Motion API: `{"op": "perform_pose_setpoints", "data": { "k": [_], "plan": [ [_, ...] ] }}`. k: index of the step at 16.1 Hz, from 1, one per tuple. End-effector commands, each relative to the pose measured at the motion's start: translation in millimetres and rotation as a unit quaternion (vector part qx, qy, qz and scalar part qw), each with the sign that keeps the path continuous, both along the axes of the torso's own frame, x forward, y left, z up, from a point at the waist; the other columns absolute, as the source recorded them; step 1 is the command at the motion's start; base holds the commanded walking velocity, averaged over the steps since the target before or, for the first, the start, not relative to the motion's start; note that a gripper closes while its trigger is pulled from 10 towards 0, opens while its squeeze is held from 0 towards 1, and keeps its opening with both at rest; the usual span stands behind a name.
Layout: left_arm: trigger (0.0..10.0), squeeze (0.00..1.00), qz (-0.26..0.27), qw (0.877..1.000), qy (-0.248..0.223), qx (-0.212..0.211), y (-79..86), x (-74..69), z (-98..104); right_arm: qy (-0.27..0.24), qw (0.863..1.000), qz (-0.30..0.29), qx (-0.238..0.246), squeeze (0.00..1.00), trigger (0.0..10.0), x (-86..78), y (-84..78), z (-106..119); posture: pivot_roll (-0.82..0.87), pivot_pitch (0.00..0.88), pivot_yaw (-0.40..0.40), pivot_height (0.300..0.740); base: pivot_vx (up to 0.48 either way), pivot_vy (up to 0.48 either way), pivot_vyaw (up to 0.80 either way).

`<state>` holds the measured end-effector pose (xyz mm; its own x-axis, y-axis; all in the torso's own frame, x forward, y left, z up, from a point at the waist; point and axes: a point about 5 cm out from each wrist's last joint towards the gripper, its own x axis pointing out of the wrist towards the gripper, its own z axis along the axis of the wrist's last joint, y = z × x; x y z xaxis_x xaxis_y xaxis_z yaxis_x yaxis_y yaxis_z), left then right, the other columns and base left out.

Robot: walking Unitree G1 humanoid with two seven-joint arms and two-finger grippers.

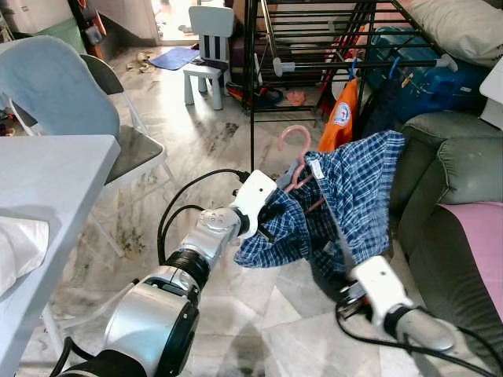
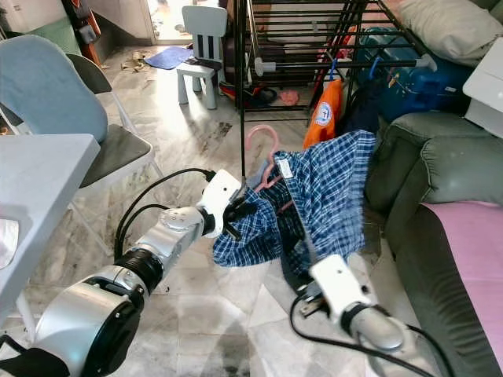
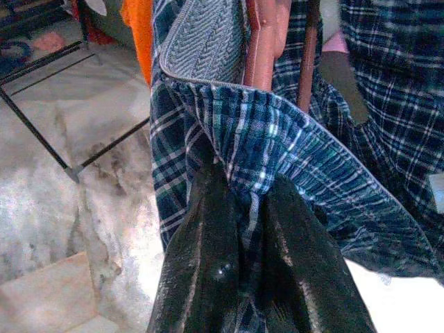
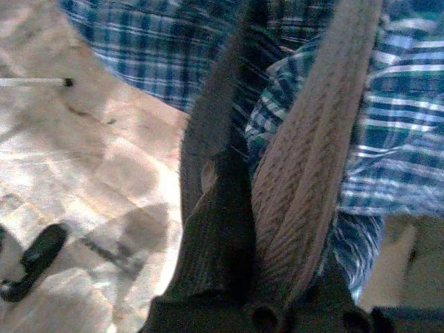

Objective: Hang hanger

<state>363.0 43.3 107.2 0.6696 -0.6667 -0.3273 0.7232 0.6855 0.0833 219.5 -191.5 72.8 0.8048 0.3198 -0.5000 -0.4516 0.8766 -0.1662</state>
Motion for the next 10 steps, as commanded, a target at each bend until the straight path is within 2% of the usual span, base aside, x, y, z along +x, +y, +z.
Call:
{"op": "perform_pose_setpoints", "data": {
  "k": [1,2,4,5,6,8,10],
  "plan": [
    [0.0,0.00,0.020,0.999,-0.024,-0.012,4.1,9.6,16.1,0.027,1.000,0.013,0.003,1.00,10.0,-7.8,-5.1,-2.8,-0.08,0.000,-0.005,0.740,0.000,0.000,0.00],
    [0.0,0.00,0.022,0.999,-0.023,-0.012,5.0,9.8,16.0,0.039,0.998,0.050,-0.013,1.00,10.0,-15.5,-3.4,-3.7,-0.09,0.000,-0.006,0.740,0.000,0.000,0.00],
    [0.0,0.00,0.020,0.999,-0.025,-0.010,5.0,9.6,15.8,0.027,0.998,0.037,-0.033,1.00,10.0,-13.3,-9.2,-3.8,-0.09,0.000,-0.005,0.740,0.000,0.000,0.00],
    [0.0,0.00,0.017,0.999,-0.027,-0.007,4.5,9.2,15.5,0.002,0.998,0.037,-0.044,1.00,10.0,-10.0,-11.7,0.4,-0.09,0.000,-0.004,0.740,0.000,0.000,0.00],
    [0.0,0.00,0.011,0.999,-0.034,-0.001,3.7,8.7,15.5,0.004,0.999,0.032,-0.037,1.00,10.0,-9.4,-14.1,3.1,-0.09,0.000,-0.002,0.740,0.000,0.000,0.00],
    [0.0,0.00,-0.002,0.999,-0.041,0.009,2.6,7.1,14.3,0.013,0.998,0.059,-0.035,1.00,10.0,-15.2,-15.7,6.4,-0.09,0.000,0.001,0.740,0.000,0.000,0.00],
    [0.0,0.00,-0.021,0.999,-0.043,0.017,4.5,5.1,11.7,0.036,0.993,0.107,-0.014,1.00,10.0,-28.8,-9.9,12.6,-0.10,0.000,0.001,0.740,0.000,0.000,0.00]
  ]
}}
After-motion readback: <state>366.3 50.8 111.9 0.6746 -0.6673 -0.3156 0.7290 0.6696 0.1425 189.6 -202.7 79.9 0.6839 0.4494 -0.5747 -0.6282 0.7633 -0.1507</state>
